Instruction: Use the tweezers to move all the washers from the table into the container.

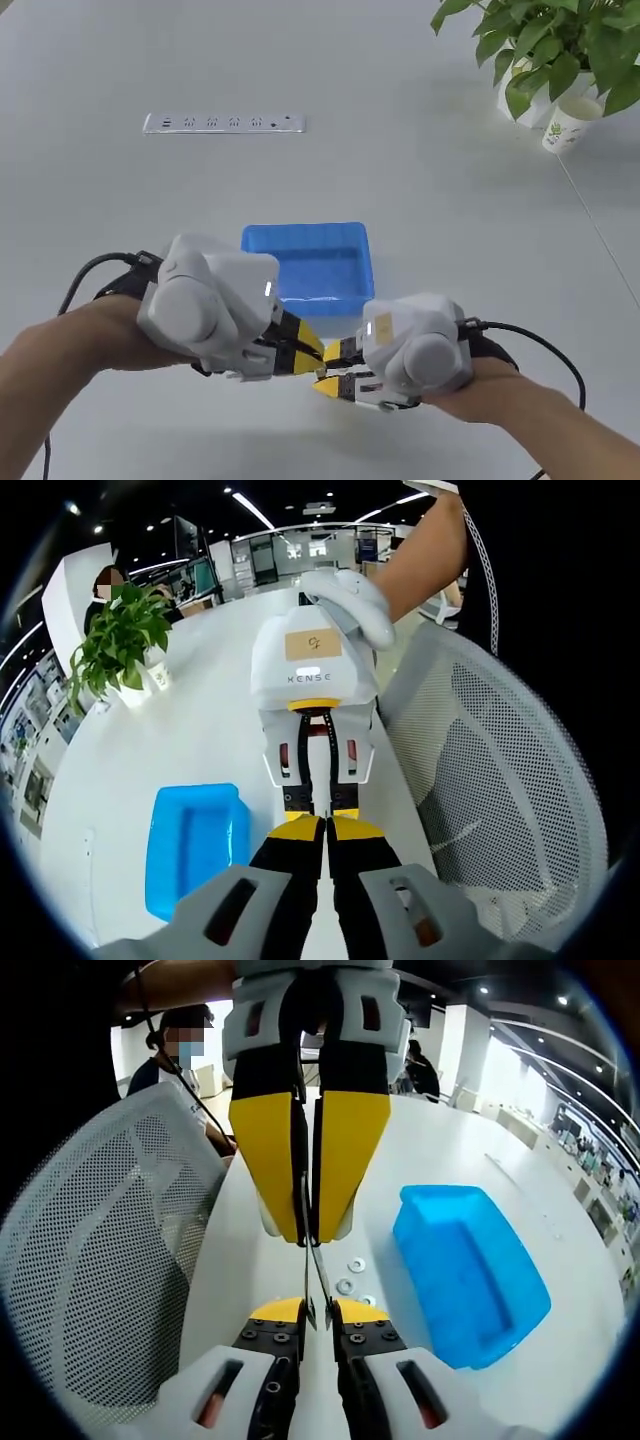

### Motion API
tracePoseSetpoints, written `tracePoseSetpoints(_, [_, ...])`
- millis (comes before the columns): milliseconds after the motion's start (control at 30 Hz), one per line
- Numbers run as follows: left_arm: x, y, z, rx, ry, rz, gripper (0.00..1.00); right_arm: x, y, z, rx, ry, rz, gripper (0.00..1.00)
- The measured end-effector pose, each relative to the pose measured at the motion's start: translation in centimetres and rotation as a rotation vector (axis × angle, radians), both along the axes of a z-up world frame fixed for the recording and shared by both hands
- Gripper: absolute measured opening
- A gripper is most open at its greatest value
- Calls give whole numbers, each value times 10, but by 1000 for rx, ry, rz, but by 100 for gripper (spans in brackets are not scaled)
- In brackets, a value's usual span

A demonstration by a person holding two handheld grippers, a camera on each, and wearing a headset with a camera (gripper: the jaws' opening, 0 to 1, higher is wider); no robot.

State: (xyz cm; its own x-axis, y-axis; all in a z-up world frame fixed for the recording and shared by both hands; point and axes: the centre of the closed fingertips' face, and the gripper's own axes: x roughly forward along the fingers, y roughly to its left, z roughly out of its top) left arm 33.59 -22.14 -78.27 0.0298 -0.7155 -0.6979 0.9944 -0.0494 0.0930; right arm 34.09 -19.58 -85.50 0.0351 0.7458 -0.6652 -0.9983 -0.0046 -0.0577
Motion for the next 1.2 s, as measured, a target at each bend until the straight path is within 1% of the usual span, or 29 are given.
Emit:
tracePoseSetpoints(100, [3, -2, 1, -4, -11, -2, 5, 3, -2, 1, 0, -2, -8, 12])
tracePoseSetpoints(300, [6, -7, 2, -10, -21, -12, 5, 8, -6, 2, -1, -13, -24, 12])
tracePoseSetpoints(500, [10, -12, 1, -12, -23, -23, 5, 12, -12, 1, -3, -12, -43, 12])
tracePoseSetpoints(633, [13, -14, 0, -14, -30, -25, 5, 14, -15, 0, -5, -12, -53, 12])
tracePoseSetpoints(733, [14, -16, -1, -16, -32, -28, 5, 15, -17, -1, -10, -14, -54, 12])
tracePoseSetpoints(1200, [17, -17, -7, -9, -19, -35, 5, 18, -19, -7, -8, -2, -70, 12])
